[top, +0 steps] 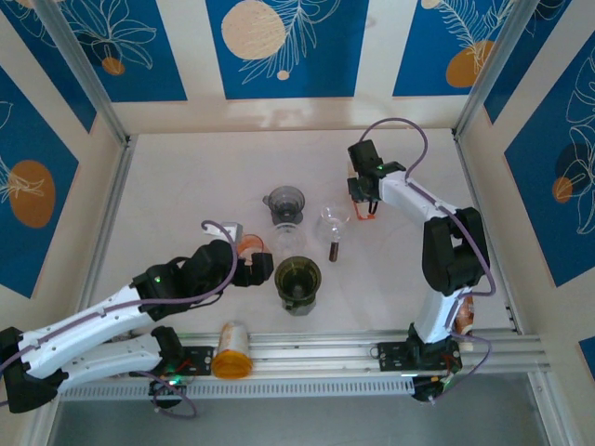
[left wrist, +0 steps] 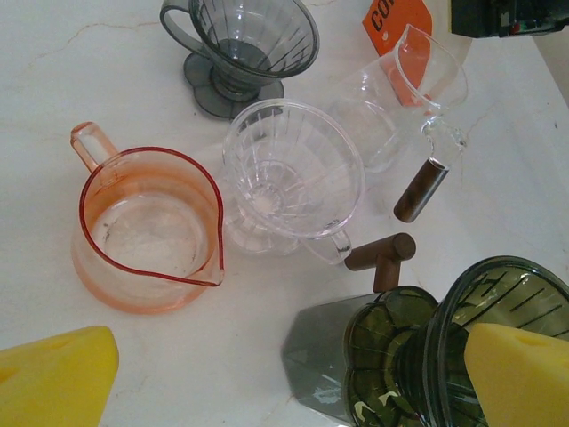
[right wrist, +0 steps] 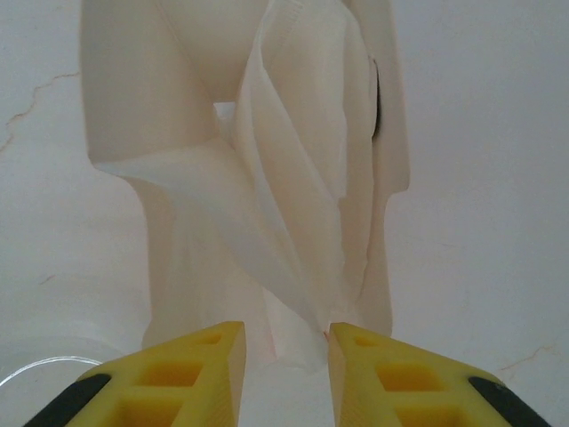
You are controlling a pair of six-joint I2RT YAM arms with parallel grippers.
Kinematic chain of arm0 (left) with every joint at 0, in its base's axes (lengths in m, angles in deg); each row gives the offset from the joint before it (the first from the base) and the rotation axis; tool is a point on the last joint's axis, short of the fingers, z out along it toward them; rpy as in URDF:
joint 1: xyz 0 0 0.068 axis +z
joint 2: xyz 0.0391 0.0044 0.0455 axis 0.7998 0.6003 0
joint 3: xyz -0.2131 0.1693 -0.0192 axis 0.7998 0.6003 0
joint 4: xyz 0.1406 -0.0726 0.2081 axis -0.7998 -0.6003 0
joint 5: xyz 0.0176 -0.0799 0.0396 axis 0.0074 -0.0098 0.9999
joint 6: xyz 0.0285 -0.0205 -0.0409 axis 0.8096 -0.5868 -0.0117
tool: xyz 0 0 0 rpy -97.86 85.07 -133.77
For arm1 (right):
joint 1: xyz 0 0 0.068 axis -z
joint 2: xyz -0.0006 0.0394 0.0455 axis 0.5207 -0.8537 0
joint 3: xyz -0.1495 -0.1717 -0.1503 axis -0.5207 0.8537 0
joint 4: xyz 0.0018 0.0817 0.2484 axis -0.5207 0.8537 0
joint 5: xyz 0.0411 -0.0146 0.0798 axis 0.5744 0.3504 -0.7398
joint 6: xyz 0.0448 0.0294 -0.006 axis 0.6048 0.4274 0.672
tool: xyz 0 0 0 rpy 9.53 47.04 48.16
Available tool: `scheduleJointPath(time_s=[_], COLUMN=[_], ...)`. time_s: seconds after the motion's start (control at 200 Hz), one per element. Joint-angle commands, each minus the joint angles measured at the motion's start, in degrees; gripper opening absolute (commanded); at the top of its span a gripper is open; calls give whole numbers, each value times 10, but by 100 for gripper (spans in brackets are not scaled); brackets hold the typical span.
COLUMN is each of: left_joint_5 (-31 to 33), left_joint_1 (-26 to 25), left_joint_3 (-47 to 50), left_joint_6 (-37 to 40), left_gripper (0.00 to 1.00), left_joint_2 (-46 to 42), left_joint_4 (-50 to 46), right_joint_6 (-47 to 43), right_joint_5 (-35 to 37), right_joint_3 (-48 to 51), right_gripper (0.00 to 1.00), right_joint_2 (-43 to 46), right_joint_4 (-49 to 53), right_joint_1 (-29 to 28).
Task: Place the coffee filter in the dripper
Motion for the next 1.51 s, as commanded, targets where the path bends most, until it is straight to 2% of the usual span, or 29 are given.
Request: scheduleJointPath(time_s=[0.0,0.21,0.55,0.86,1.125,1.335,1.501], left_joint_5=[7,3,-5,-14,-15,-17,-16], left_joint_1=[10,14,19,23,25,27,27], left_joint_3=[6,11,12,26,23,18,10], left_joint_6=[9,8,6,-6,-12,-15,-15], left_gripper=[100,100,100,100,100,100,100], left_joint_2=[-2,-1,0,-3,-10,-18,-25], left_joint_4=[8,10,13,24,26,19,10], right_joint_6=[-7,-9,3,31,58,87,133], right_joint_5=[11,12,6,17,26,34,-30], right_joint_3=[-22,-26,-4,35,89,97,64], right_gripper=[29,22,0,0,0,0,0], right_joint_2=[-10,-21,22,106,224,331,402], right_joint_4=[5,4,2,31,63,135,226], right_joint_1=[3,3,0,-8,-29,-90,-151])
